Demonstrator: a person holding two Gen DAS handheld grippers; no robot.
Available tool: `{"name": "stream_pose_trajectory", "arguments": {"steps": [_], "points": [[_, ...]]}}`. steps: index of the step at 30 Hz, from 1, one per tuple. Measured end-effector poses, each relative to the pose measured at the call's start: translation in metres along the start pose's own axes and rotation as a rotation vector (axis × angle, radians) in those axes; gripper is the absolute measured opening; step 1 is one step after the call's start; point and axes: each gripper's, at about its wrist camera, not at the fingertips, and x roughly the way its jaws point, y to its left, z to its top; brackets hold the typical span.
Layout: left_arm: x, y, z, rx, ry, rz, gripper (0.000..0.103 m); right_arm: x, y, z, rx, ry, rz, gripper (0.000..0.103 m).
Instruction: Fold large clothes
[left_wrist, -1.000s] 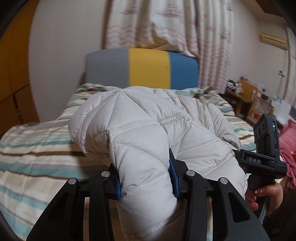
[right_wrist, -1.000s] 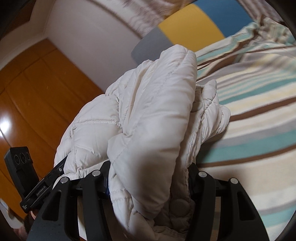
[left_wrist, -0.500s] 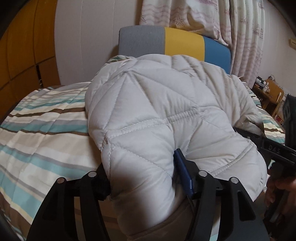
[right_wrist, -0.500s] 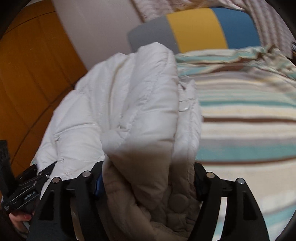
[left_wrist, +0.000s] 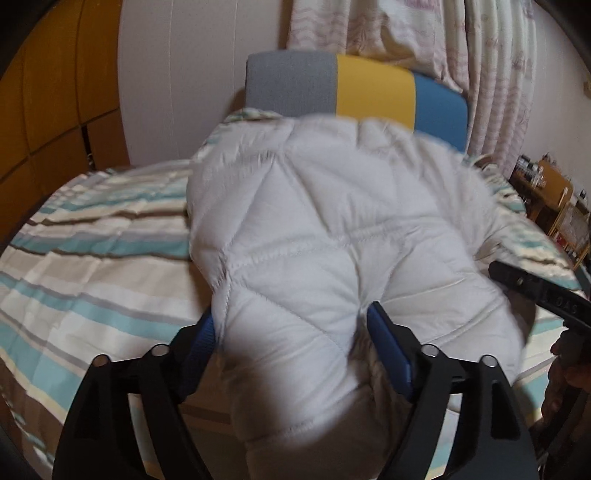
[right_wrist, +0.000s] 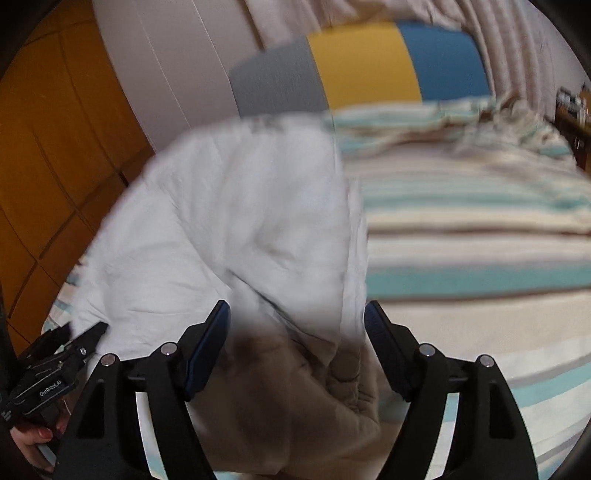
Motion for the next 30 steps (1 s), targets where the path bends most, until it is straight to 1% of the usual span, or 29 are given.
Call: {"name": "stream_pose_trajectory", "arguments": {"steps": [1, 3, 4, 7, 9, 11, 14, 15, 16, 17, 19, 21, 22, 25, 28, 30], "points": [[-0.008, 0.001, 0.007, -0.008, -0.027, -0.005, 0.087, -0.01, 0.002, 0.009, -0.016, -0.046, -0.007, 0.078], [-0.016, 0.001, 0.025, -0.022, -0.064, -0.012, 0.088, -0.02, 0.009, 0.026, -0.054, -0.105, -0.032, 0.08], [-0.016, 0.001, 0.034, -0.026, -0.07, -0.013, 0.088, -0.021, 0.014, 0.033, -0.071, -0.115, -0.041, 0.081], [-0.007, -0.006, 0.066, -0.023, -0.076, 0.016, 0.088, 0.0, 0.03, 0.068, -0.126, -0.1, -0.077, 0.081], [0.006, -0.014, 0.086, -0.001, -0.061, 0.038, 0.088, 0.018, 0.043, 0.082, -0.136, -0.093, -0.078, 0.083], [0.028, -0.02, 0.105, 0.031, -0.026, 0.079, 0.088, 0.034, 0.044, 0.092, -0.134, -0.068, -0.086, 0.083], [0.061, -0.027, 0.12, 0.054, 0.023, 0.108, 0.088, 0.064, 0.043, 0.098, -0.129, -0.027, -0.124, 0.083], [0.068, -0.027, 0.121, 0.061, 0.031, 0.114, 0.088, 0.076, 0.042, 0.096, -0.14, 0.002, -0.164, 0.083], [0.078, -0.028, 0.12, 0.075, 0.044, 0.124, 0.088, 0.083, 0.039, 0.087, -0.149, 0.03, -0.19, 0.084], [0.087, -0.029, 0.118, 0.08, 0.055, 0.12, 0.088, 0.096, 0.033, 0.08, -0.149, 0.068, -0.204, 0.084], [0.098, -0.027, 0.111, 0.072, 0.062, 0.107, 0.089, 0.113, 0.017, 0.064, -0.094, 0.115, -0.173, 0.084], [0.106, -0.026, 0.104, 0.082, 0.052, 0.116, 0.09, 0.122, 0.0, 0.057, -0.003, 0.14, -0.108, 0.085], [0.111, -0.026, 0.1, 0.086, 0.045, 0.115, 0.09, 0.127, -0.004, 0.055, 0.013, 0.144, -0.099, 0.085], [0.121, -0.023, 0.094, 0.069, 0.033, 0.11, 0.092, 0.132, 0.002, 0.053, -0.023, 0.141, -0.126, 0.086], [0.131, -0.016, 0.093, 0.047, 0.049, 0.092, 0.093, 0.137, 0.009, 0.05, -0.053, 0.113, -0.161, 0.086], [0.133, -0.015, 0.092, 0.049, 0.053, 0.092, 0.093, 0.136, 0.013, 0.046, -0.059, 0.093, -0.181, 0.086]]}}
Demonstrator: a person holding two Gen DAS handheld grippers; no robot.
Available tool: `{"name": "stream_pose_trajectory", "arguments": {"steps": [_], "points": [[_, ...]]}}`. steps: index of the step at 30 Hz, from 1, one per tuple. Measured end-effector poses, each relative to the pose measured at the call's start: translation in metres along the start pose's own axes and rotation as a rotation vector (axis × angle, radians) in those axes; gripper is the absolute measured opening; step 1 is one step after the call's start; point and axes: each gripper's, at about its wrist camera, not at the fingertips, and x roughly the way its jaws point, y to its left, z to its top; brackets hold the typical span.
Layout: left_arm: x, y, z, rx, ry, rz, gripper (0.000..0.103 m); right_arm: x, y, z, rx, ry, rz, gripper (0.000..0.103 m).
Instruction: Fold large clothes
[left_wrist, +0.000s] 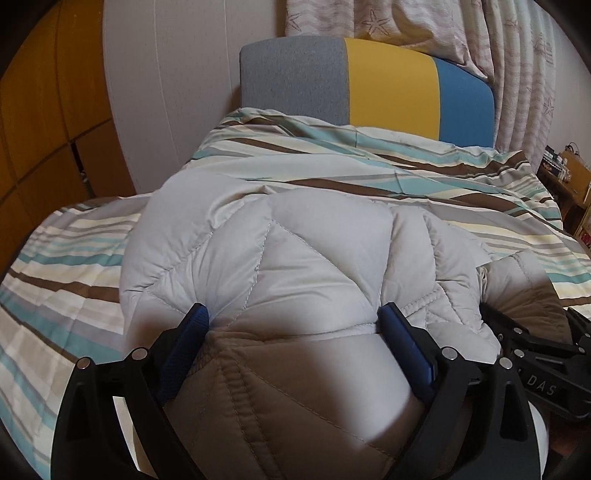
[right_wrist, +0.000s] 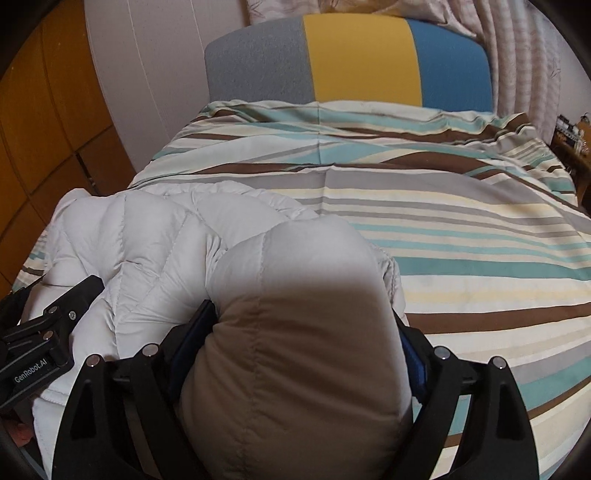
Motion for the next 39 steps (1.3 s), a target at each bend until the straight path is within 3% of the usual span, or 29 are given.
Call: {"name": "stream_pose_trajectory", "arguments": {"steps": [7, 14, 17, 19, 26, 33, 39], "points": [[-0.014, -0.007, -0.004, 0.036, -0.03, 0.051, 0.093, -0.002, 0.003, -0.004, -0.031, -0.022, -0.025, 0.085], [-0.076, -0.022, -0.037, 0.008, -0.058, 0.026, 0.1, -0.008, 0.002, -0.007, -0.03, -0.052, -0.037, 0.086], [-0.078, -0.033, -0.059, 0.095, -0.116, 0.09, 0.1, -0.009, 0.003, -0.007, -0.034, -0.056, -0.038, 0.086], [-0.071, -0.028, -0.068, 0.077, -0.157, 0.078, 0.1, -0.01, 0.005, -0.007, -0.043, -0.061, -0.047, 0.086], [-0.068, -0.026, -0.065, 0.077, -0.124, 0.056, 0.1, -0.026, 0.005, -0.017, -0.051, -0.062, -0.066, 0.087], [-0.11, -0.01, -0.084, -0.047, -0.11, 0.007, 0.1, -0.083, -0.004, -0.053, 0.001, -0.107, 0.006, 0.093], [-0.144, 0.0, -0.105, -0.118, -0.089, 0.053, 0.1, -0.13, -0.001, -0.085, -0.018, -0.116, 0.023, 0.1]]}}
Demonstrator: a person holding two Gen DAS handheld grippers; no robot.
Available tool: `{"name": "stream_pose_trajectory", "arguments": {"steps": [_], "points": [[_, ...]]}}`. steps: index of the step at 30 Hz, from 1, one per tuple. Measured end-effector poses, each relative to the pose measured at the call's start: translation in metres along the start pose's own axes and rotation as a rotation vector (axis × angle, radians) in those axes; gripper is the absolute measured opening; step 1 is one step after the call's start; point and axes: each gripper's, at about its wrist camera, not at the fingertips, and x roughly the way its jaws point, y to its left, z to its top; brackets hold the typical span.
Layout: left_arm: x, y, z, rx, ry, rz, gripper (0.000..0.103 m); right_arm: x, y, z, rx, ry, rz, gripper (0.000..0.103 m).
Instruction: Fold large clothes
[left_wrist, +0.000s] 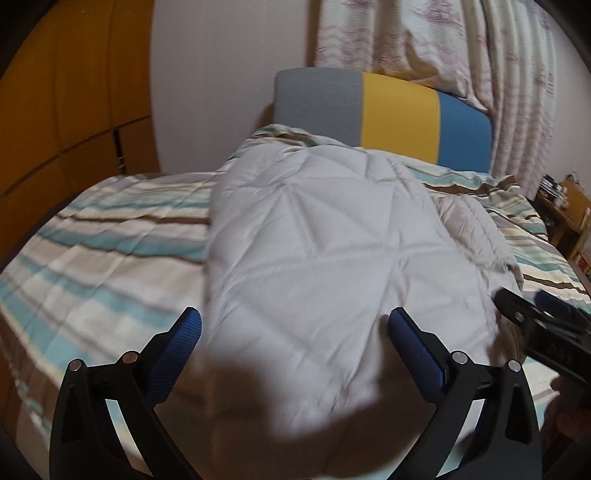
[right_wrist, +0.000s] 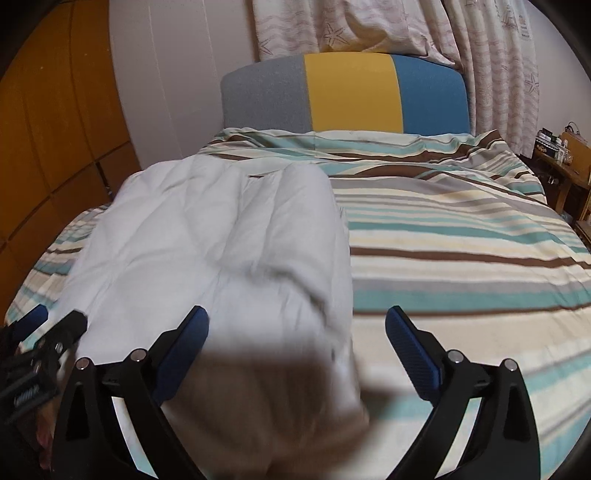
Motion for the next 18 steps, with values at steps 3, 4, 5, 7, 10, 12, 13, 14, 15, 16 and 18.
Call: {"name": "stream_pose_trajectory", "arguments": {"steps": [3, 4, 5, 7, 10, 12, 13, 14, 15, 16, 18], "points": [[-0.021, 0.008, -0.005, -0.022, -0.001, 0.001, 0.1, -0.023, 0.003, -0.011, 0.012, 0.005, 0.037, 0.101], [-0.031, 0.012, -0.007, -0.03, 0.0, 0.008, 0.1, -0.031, 0.005, -0.015, 0.015, 0.007, 0.047, 0.101], [-0.037, 0.015, -0.009, -0.036, 0.003, 0.01, 0.1, -0.038, 0.007, -0.018, 0.014, 0.009, 0.055, 0.101], [-0.052, 0.021, -0.014, -0.051, 0.0, 0.009, 0.1, -0.055, 0.011, -0.025, 0.01, 0.007, 0.072, 0.101], [-0.077, 0.026, -0.02, -0.063, -0.028, 0.007, 0.1, -0.079, 0.017, -0.034, 0.006, 0.0, 0.084, 0.101], [-0.091, 0.027, -0.023, -0.054, -0.04, -0.011, 0.1, -0.092, 0.019, -0.038, 0.012, -0.009, 0.101, 0.101], [-0.1, 0.027, -0.026, -0.047, -0.042, -0.037, 0.1, -0.101, 0.021, -0.039, 0.014, -0.013, 0.117, 0.101], [-0.109, 0.027, -0.029, -0.04, -0.048, -0.051, 0.1, -0.107, 0.023, -0.04, 0.014, -0.016, 0.124, 0.101], [-0.118, 0.026, -0.031, -0.033, -0.062, -0.051, 0.1, -0.116, 0.025, -0.041, 0.01, -0.025, 0.131, 0.101], [-0.126, 0.026, -0.032, -0.028, -0.078, -0.042, 0.1, -0.125, 0.028, -0.042, 0.0, -0.038, 0.133, 0.101], [-0.138, 0.026, -0.034, -0.022, -0.1, -0.03, 0.1, -0.138, 0.031, -0.043, -0.015, -0.054, 0.127, 0.101]]}}
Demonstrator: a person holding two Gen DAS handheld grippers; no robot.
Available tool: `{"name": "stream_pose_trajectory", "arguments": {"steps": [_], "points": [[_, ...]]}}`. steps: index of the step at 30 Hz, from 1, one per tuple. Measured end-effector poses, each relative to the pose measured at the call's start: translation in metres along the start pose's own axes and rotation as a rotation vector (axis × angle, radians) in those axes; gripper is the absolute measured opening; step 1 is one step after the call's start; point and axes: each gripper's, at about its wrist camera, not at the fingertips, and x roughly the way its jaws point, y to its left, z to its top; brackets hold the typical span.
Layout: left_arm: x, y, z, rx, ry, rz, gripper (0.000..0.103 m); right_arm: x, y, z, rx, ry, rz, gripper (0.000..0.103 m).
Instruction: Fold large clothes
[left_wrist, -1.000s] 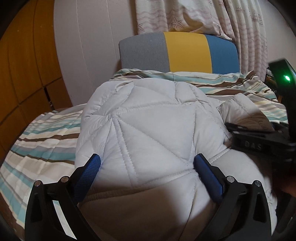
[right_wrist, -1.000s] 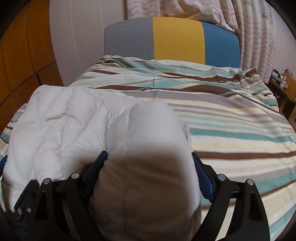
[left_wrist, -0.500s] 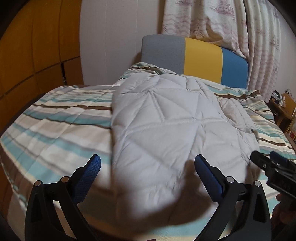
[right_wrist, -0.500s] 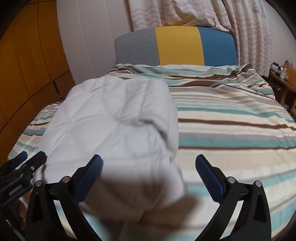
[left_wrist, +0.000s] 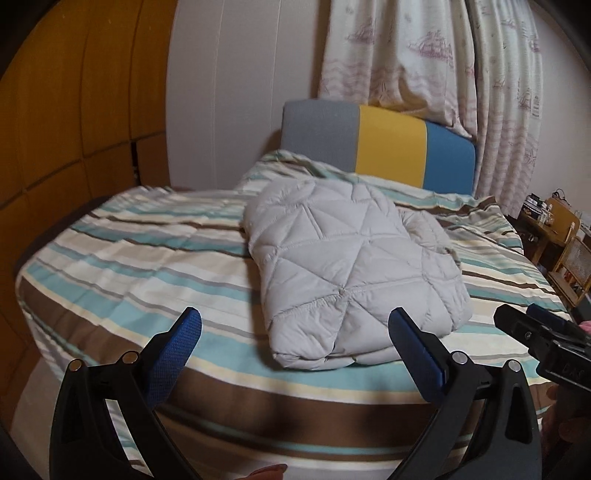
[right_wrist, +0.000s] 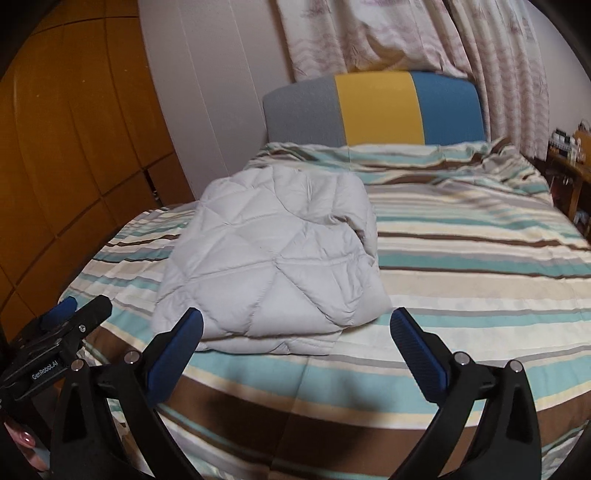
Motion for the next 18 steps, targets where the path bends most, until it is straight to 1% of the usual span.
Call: {"name": "stream_pose_trajectory", "arguments": {"steps": [6, 12, 18], "points": [[-0.027, -0.004, -0.005, 0.026, -0.024, 0.0, 0.1, -0.028, 0.01, -0.002, -0.03, -0.038, 0.004, 0.101], [-0.035, -0.005, -0.007, 0.019, -0.031, -0.018, 0.1, -0.041, 0.013, -0.006, -0.045, -0.05, 0.008, 0.101], [-0.038, -0.008, -0.007, 0.029, -0.04, -0.021, 0.1, -0.043, 0.012, -0.006, -0.048, -0.054, 0.004, 0.101]]}}
